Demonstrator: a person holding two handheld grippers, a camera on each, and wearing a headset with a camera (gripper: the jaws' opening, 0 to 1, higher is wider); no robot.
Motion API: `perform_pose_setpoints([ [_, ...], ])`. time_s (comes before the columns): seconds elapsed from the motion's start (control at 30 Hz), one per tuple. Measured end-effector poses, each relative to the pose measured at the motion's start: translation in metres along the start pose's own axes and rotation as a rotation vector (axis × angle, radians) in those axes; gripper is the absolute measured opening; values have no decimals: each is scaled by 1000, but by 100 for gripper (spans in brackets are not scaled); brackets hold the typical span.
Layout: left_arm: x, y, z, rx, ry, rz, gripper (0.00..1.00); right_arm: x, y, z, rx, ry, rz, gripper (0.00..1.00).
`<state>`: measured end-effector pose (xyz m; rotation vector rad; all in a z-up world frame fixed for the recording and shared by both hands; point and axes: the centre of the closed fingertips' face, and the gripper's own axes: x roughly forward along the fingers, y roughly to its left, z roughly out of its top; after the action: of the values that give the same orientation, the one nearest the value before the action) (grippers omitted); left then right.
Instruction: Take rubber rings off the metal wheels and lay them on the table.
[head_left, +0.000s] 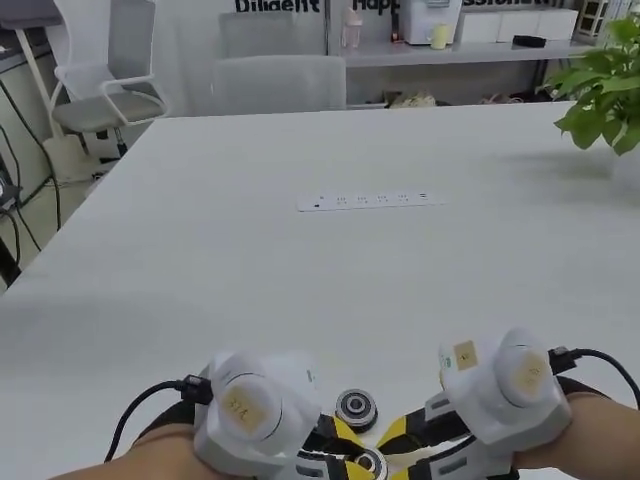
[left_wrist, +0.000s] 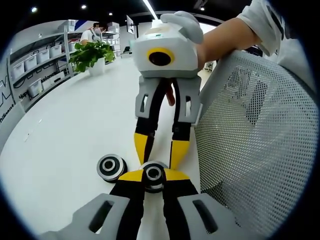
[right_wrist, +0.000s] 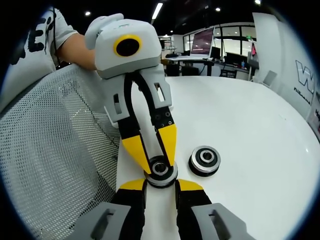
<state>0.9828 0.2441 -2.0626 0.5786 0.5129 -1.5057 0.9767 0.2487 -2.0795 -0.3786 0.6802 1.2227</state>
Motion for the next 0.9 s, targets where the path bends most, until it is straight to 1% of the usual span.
perform_pose_setpoints([
  [0.47, 0, 0, 0, -3, -6, 1, 8, -3, 1, -3, -7, 12, 3, 15],
  [0.5, 0, 0, 0, -3, -7, 1, 8, -3, 0, -3, -26, 13, 4, 15],
  [0.53, 0, 0, 0, -4, -7, 1, 8, -4, -1, -3, -32, 14, -2, 16],
  [0.57, 0, 0, 0, -5, -8, 1, 8, -3, -2, -1, -34, 7, -8, 19],
  [0.63, 0, 0, 0, -6, -9, 1, 8, -2, -1, 2, -21, -9, -3, 25],
  [0.77, 0, 0, 0, -7, -10, 1, 8, 0, 1, 3, -34, -10, 1, 25],
  [0.9, 0, 0, 0, -10, -12, 2, 8, 2, 2, 6, -38, -21, -1, 29],
])
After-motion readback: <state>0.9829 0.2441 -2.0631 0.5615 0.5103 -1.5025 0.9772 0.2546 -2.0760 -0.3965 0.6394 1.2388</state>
